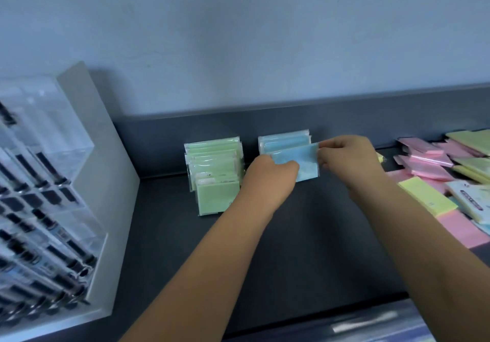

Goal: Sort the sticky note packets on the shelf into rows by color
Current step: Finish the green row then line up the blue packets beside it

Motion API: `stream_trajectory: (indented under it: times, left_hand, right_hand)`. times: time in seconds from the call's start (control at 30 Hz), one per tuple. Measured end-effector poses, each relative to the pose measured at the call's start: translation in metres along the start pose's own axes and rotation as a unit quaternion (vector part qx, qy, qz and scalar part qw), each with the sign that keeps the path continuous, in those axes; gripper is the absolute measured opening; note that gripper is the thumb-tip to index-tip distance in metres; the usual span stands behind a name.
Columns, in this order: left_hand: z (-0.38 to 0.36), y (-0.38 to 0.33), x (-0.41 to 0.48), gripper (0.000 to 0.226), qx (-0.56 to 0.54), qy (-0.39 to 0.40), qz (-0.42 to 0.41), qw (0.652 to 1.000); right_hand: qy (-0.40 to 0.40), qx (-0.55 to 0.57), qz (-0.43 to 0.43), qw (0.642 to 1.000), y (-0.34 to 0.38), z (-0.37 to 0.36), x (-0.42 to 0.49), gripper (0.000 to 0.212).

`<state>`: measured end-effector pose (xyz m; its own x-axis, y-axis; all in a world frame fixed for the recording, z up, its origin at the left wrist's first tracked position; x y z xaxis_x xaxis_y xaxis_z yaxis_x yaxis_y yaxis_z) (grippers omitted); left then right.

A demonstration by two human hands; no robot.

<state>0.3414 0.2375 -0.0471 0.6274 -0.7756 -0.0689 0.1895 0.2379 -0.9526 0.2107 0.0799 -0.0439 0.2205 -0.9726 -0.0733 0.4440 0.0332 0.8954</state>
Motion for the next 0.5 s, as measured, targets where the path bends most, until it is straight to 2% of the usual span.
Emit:
stream_trajectory:
  times: [0.1,0.27,0.37,0.5]
  left_hand:
    - [0.002,0.007,0.005,0.028,-0.026,-0.019,0.015,0.999]
    - [0.002,0.017,0.014,0.005,-0.051,-0.051,0.016,0.997]
    - [0.004,0.017,0.02,0.031,-0.074,-0.066,0.01,0.995]
    - [0.009,0.015,0.021,0.028,-0.056,-0.086,0.0,0.995]
  right_hand:
    - [0.007,-0.007,-0.009,1.0,-0.002,-0.009,0.005,0.036]
    - [0.001,-0.011,-0.001,1.0,-0.002,-0.016,0.005,0.031]
    - [0.01,0.009,-0.009,1.0,-0.004,-0.017,0.009,0.021]
    - [0.028,0.017,0.0,0.999,-0.002,-0.018,0.013,0.02]
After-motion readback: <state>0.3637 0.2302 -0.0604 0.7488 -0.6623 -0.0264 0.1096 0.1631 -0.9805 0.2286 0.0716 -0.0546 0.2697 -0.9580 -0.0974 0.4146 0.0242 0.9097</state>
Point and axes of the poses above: each hand's wrist, its own x-axis towards the middle knuckle, its own z-axis out of the back of the hand, y = z × x, the point moved 10 cm from there along x, towards the middle knuckle, and after that the axes turned 7 degrees about -z, right-handed, at the moved point
